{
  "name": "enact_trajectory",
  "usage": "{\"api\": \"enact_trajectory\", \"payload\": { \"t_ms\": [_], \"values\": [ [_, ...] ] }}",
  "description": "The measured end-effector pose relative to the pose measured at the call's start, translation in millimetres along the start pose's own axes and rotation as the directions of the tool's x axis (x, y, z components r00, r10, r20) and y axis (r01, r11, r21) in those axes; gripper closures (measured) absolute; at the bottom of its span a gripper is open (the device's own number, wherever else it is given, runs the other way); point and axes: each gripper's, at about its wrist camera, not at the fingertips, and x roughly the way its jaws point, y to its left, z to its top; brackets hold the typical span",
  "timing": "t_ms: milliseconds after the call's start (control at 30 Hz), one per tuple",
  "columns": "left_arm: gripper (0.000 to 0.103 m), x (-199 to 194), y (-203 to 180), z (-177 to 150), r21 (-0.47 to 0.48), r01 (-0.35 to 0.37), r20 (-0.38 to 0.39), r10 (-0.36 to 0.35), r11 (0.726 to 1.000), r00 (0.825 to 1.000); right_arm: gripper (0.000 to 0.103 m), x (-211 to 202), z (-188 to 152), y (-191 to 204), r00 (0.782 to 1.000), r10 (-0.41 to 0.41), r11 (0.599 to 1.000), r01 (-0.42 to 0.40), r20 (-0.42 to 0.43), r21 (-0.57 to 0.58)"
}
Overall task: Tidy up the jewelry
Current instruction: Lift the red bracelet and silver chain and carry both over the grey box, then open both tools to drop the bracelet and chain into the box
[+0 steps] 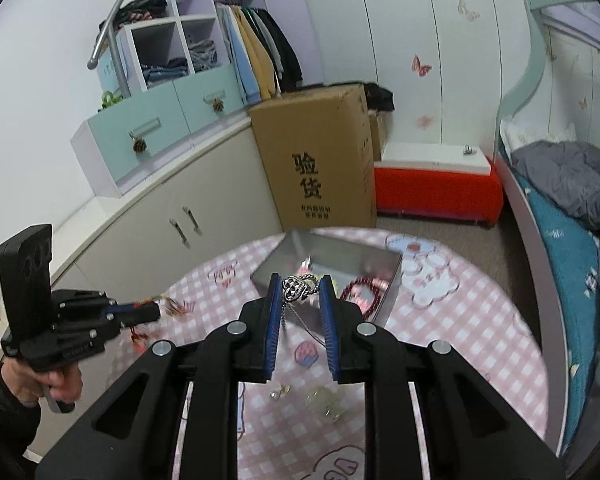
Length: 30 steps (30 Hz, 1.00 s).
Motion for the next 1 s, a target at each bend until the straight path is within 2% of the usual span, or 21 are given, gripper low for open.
{"api": "enact_trajectory", "payload": {
  "t_ms": [133,300,433,633,833,900,1000],
  "values": [
    [0.101,-9.4,3.8,25.2,0.022,-0.023,0.028,0.022,0.999,0.999,0.086,-19.8,23.0,2.6,0.999,-0.002,0.999,0.004,0.051,-0.037],
    [0.101,-13.2,1.4,65.0,0.034,0.003,0.057,-0.004,0.999,0.998,0.086,-37.1,52.7,2.5,0.994,-0.015,0.997,0.023,0.104,-0.076],
    [0.101,-3.4,-8.7,95.2,0.061,0.021,0.058,-0.025,0.998,0.998,0.086,-42.7,74.0,4.4,0.99,-0.011,0.995,0.025,0.139,-0.096],
    [0.101,29.0,-23.2,126.1,0.064,0.057,0.032,-0.059,0.996,0.998,0.086,-31.9,92.1,5.3,0.99,0.002,0.994,0.014,0.142,-0.109],
    [0.101,72.6,-31.9,138.5,0.067,0.079,-0.037,-0.076,0.995,0.996,0.086,-7.6,93.2,-2.2,0.994,0.009,0.996,0.001,0.109,-0.085],
    [0.1,92.1,-30.7,136.2,0.067,0.086,-0.085,-0.08,0.994,0.993,0.086,8.2,89.6,-10.8,0.997,-0.004,0.998,0.009,0.08,-0.057],
    [0.099,122.1,-30.5,130.0,0.094,0.011,-0.179,0.006,0.996,0.984,0.08,36.0,79.8,-28.5,1.0,-0.031,1.0,0.031,-0.004,0.005]
  ]
}}
